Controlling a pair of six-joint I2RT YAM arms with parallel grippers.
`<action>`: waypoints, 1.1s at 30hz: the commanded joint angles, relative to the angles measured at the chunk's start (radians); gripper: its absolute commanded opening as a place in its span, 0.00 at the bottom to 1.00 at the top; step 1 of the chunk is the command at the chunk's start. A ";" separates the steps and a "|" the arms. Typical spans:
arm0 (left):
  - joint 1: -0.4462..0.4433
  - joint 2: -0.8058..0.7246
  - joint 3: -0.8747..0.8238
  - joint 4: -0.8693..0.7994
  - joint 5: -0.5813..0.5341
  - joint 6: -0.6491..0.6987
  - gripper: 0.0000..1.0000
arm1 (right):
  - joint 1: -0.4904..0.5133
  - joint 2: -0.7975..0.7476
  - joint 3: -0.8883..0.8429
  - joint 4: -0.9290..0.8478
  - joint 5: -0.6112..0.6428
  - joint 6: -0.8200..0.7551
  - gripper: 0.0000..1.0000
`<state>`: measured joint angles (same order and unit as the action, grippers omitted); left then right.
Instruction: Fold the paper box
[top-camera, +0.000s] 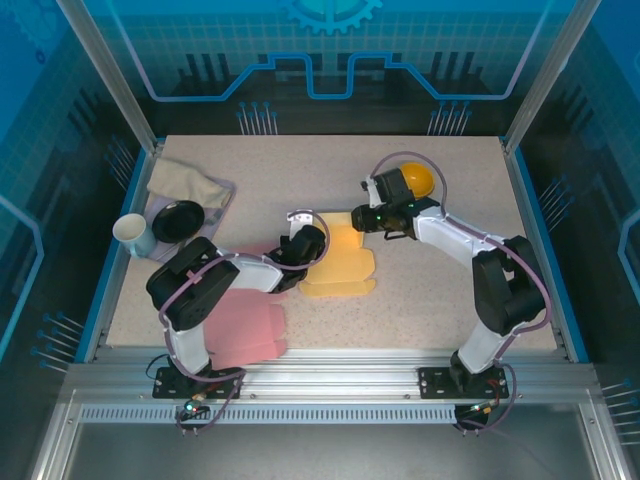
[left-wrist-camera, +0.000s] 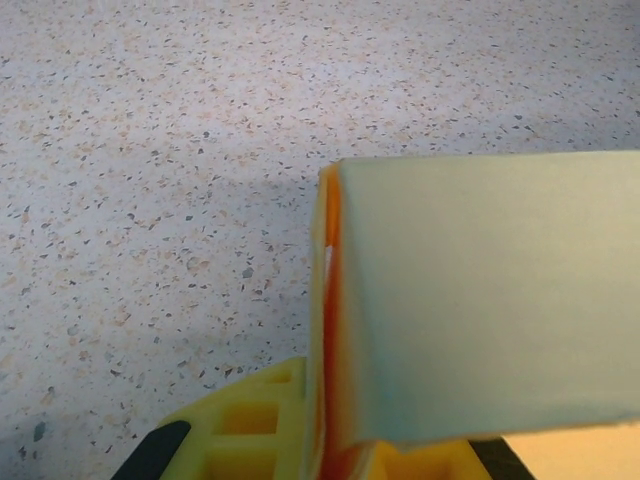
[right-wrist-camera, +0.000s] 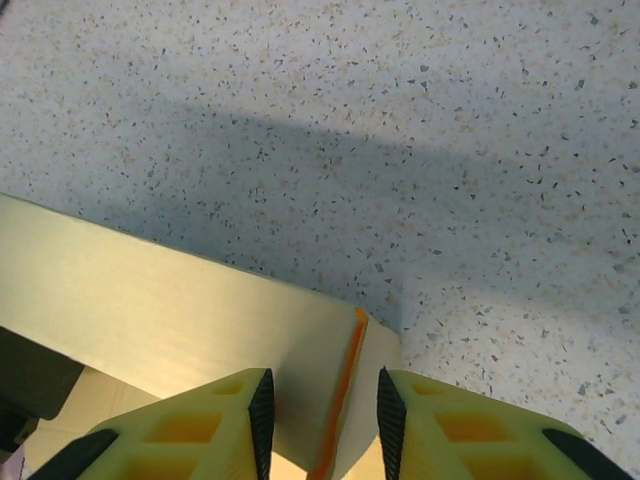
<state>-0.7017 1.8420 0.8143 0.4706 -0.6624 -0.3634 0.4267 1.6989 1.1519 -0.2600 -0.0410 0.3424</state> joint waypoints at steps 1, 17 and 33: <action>-0.009 0.028 0.000 0.052 0.006 0.011 0.04 | -0.035 0.003 -0.061 0.012 -0.003 0.005 0.32; -0.014 -0.174 0.011 -0.220 0.177 -0.072 0.42 | -0.005 -0.088 -0.203 0.109 0.071 0.000 0.28; 0.053 -0.475 -0.044 -0.378 0.420 -0.198 0.42 | 0.024 -0.107 -0.197 0.130 0.090 -0.003 0.29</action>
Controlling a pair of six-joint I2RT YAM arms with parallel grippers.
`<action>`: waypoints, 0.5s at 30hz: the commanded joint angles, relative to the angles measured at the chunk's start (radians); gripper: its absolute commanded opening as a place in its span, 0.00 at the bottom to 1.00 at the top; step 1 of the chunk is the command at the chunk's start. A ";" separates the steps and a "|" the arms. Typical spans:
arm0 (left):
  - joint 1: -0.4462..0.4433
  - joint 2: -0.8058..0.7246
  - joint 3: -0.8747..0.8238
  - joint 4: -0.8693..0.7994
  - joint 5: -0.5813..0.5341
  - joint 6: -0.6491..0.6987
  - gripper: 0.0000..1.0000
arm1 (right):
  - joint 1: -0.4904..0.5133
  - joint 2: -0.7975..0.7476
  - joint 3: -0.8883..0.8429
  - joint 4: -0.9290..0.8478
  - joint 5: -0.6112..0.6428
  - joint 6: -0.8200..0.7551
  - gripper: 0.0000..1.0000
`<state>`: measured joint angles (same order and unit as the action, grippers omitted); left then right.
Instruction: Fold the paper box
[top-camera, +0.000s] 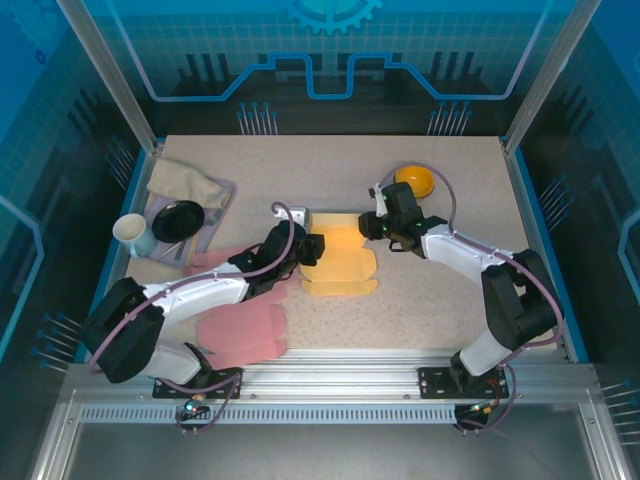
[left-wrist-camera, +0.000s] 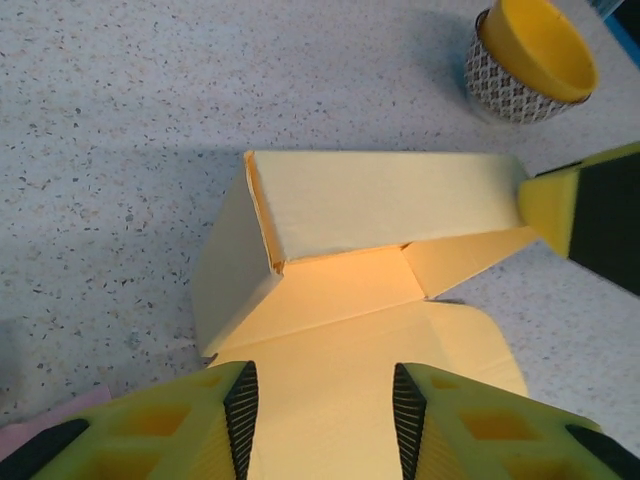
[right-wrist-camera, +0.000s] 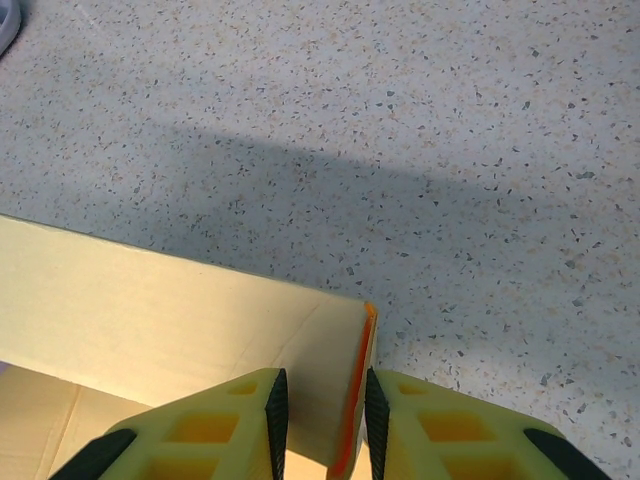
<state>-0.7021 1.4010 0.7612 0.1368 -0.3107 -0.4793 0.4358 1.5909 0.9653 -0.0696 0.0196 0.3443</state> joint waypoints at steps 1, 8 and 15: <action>0.084 -0.033 0.018 -0.042 0.112 -0.111 0.41 | 0.017 0.001 -0.009 -0.061 0.029 -0.008 0.29; 0.159 0.050 0.095 -0.014 0.235 -0.150 0.40 | 0.022 0.006 0.001 -0.059 0.022 -0.013 0.29; 0.170 0.156 0.135 0.021 0.261 -0.167 0.37 | 0.026 0.015 0.016 -0.067 0.016 -0.022 0.29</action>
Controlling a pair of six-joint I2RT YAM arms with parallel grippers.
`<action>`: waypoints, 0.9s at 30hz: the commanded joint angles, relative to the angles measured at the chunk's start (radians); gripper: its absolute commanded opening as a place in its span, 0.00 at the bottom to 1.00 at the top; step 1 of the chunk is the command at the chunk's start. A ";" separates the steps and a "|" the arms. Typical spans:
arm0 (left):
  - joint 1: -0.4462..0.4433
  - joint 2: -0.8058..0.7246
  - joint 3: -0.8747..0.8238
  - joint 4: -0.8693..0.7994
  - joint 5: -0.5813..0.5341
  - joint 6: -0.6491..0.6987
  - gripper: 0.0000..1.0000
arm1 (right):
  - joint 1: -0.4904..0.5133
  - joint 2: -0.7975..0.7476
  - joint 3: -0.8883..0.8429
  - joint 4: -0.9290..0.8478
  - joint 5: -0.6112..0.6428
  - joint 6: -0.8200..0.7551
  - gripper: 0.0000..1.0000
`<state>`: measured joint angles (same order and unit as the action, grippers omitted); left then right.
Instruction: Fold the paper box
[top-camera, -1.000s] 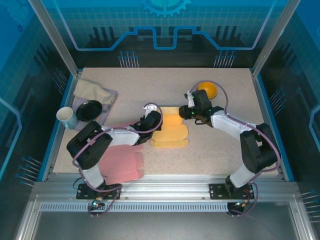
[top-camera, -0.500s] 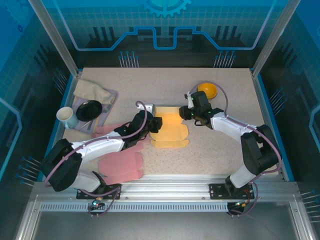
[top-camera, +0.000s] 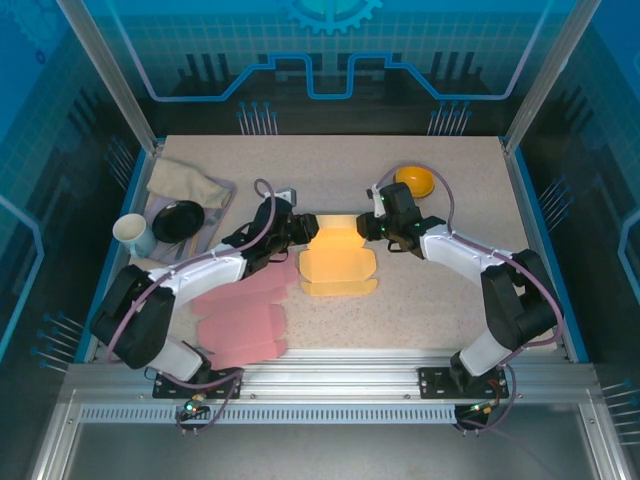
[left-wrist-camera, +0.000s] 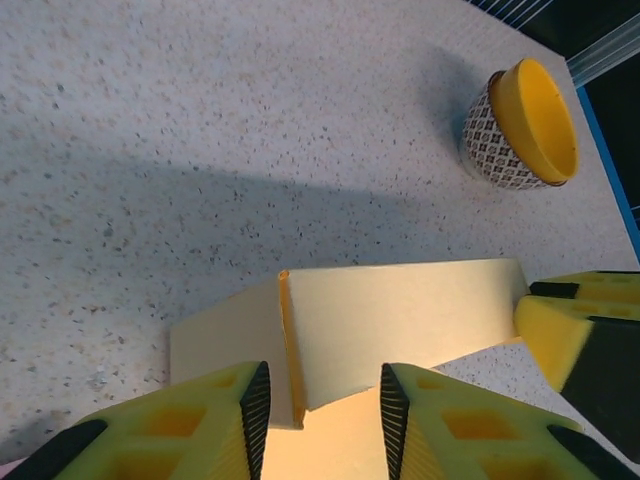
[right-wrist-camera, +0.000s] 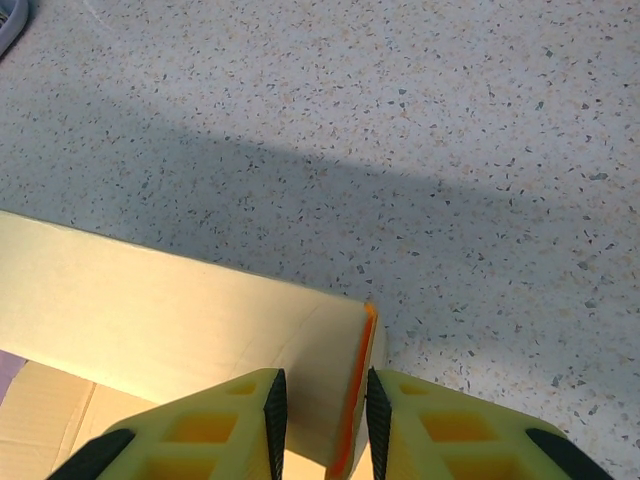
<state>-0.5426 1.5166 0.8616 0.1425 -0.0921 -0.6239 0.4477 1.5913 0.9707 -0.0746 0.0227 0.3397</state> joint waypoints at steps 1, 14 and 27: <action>0.010 0.059 0.044 0.013 0.045 -0.021 0.36 | 0.016 0.016 0.012 -0.064 0.013 -0.018 0.29; 0.023 0.176 0.033 -0.020 0.006 -0.033 0.19 | 0.019 0.028 0.015 -0.079 0.040 -0.026 0.30; 0.026 0.226 0.024 -0.050 -0.035 -0.007 0.15 | 0.035 0.053 0.023 -0.076 0.067 -0.025 0.31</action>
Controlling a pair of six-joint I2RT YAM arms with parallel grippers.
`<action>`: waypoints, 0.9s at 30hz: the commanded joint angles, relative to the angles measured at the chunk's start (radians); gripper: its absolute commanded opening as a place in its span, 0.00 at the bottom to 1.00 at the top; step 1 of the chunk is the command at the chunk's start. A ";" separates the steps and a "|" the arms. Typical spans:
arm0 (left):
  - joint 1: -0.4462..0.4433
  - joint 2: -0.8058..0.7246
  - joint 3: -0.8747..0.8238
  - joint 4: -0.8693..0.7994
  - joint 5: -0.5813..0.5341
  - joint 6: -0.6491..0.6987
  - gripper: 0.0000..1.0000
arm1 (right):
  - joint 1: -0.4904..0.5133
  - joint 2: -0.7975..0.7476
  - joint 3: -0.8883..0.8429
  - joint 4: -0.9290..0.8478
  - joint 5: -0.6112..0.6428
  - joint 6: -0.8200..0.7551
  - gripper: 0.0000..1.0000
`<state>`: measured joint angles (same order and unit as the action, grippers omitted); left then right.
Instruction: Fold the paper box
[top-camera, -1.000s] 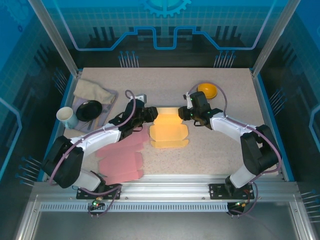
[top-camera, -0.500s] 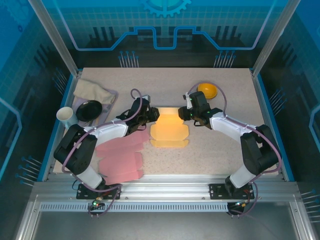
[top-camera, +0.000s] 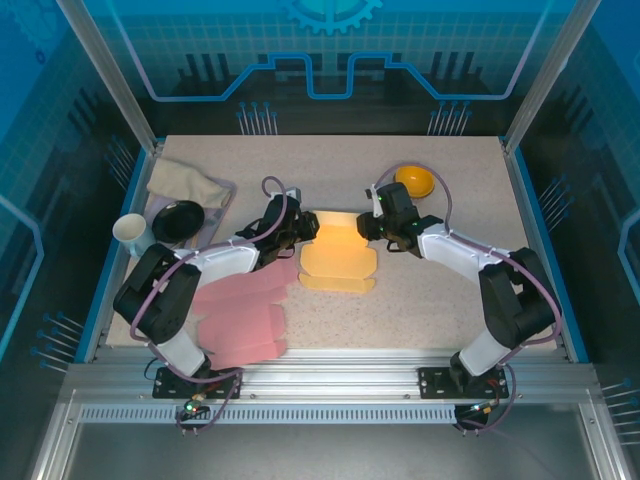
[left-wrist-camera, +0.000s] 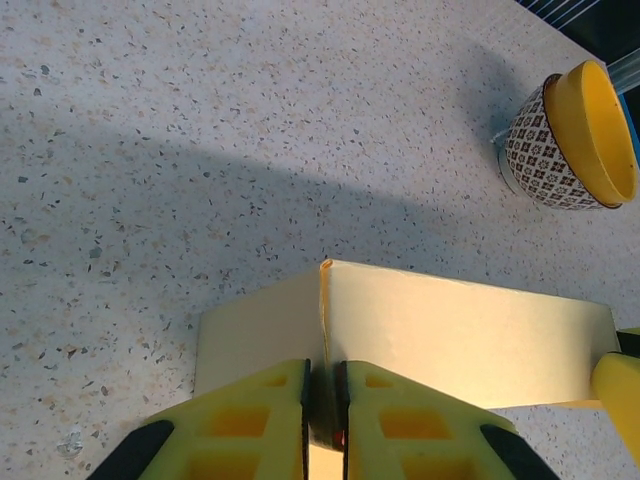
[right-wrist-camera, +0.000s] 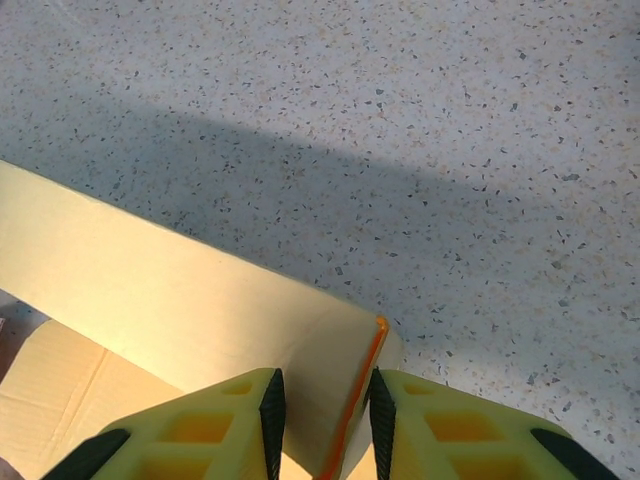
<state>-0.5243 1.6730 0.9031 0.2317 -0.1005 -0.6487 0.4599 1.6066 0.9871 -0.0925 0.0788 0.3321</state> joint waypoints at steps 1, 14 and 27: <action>0.007 0.072 -0.014 -0.145 -0.029 0.020 0.15 | 0.023 0.039 0.008 -0.059 0.013 -0.016 0.31; 0.007 0.046 0.067 -0.219 -0.047 0.079 0.14 | 0.024 -0.027 0.096 -0.126 0.012 -0.035 0.35; 0.010 -0.101 0.136 -0.336 -0.096 0.142 0.28 | 0.013 -0.150 0.160 -0.240 0.058 -0.190 0.43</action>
<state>-0.5232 1.6394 1.0096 -0.0166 -0.1574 -0.5419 0.4706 1.4960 1.1168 -0.2733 0.1135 0.2138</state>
